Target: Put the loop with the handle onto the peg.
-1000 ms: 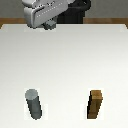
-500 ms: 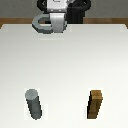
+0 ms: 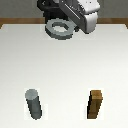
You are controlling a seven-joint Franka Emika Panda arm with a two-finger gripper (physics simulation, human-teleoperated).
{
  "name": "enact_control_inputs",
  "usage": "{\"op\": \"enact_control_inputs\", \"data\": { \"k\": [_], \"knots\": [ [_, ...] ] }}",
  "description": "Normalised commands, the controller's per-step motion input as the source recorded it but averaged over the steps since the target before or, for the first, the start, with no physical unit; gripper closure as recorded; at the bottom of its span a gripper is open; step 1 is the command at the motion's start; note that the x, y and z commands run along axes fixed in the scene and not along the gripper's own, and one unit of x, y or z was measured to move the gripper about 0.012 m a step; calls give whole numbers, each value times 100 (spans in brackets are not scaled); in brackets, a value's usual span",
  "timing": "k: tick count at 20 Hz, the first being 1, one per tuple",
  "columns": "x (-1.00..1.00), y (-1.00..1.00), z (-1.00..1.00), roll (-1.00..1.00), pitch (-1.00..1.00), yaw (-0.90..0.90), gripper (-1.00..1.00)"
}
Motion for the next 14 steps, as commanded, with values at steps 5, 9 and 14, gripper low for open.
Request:
{"op": "enact_control_inputs", "data": {
  "k": [5,9,14],
  "knots": [
    [0,0,0,0,0,90,100],
    [0,-75,0,0,0,0,100],
    [40,-60,0,0,0,0,100]
  ]
}}
